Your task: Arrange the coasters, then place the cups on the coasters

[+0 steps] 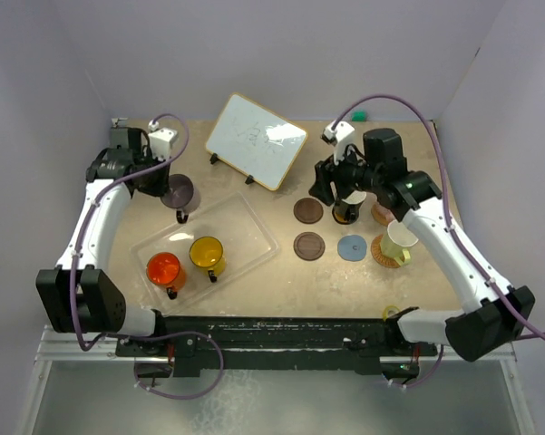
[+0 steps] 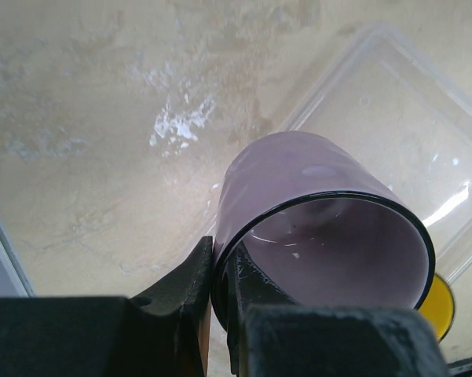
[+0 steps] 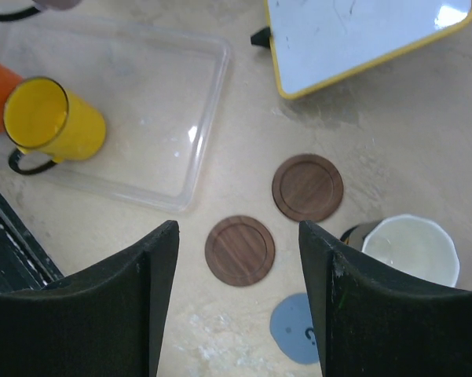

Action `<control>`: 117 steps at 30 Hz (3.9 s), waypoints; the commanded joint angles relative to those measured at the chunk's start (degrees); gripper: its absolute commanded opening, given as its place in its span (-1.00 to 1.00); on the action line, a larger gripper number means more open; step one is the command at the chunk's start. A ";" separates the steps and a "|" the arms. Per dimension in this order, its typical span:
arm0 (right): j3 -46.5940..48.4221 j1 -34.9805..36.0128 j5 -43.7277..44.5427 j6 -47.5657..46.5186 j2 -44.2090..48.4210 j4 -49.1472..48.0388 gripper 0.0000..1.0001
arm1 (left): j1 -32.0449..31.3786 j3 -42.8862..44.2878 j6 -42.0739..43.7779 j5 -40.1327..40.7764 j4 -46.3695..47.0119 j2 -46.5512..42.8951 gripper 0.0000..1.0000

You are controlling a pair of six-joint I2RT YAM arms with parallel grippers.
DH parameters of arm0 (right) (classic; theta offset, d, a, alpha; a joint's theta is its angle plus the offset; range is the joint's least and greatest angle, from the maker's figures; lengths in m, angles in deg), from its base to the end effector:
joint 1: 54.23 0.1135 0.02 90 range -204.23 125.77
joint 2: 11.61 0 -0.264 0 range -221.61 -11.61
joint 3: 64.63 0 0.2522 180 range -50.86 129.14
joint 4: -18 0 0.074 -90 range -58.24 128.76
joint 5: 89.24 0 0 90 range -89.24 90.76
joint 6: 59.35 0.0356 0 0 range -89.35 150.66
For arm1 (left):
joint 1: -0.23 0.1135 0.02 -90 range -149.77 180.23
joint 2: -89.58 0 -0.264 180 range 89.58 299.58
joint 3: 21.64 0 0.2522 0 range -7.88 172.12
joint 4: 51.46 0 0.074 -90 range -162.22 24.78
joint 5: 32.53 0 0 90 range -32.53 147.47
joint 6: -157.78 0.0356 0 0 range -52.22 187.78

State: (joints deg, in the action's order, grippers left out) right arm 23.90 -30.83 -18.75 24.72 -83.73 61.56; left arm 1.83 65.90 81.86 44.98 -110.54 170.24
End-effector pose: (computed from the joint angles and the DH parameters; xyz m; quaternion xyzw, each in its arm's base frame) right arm 0.2491 0.1208 0.3869 -0.2984 0.7912 0.2209 0.4859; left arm 0.2943 0.0005 0.3183 0.1373 0.9311 -0.0580 0.3330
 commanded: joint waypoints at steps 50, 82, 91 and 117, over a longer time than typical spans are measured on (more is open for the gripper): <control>20.35 12.17 21.42 16.01 -23.96 -6.95 -0.04 | -37.42 17.96 -34.77 22.96 18.75 11.38 -0.94; 16.14 12.25 27.58 10.44 -20.95 -6.44 -1.00 | -38.25 8.36 -28.36 16.14 24.89 1.81 -0.19; 4.73 10.34 26.21 5.32 -10.31 -6.33 -1.00 | -36.40 6.76 -14.56 11.49 17.57 -3.42 0.18; -23.78 -7.89 15.12 -3.74 7.13 -3.26 -1.00 | -29.91 2.73 -8.05 9.82 14.38 -8.14 0.27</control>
State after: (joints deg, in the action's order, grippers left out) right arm -0.45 -37.41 -1.61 22.43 -75.91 61.70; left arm -28.55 69.07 72.20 55.91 -97.47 163.91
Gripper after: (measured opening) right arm 0.071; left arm 0.631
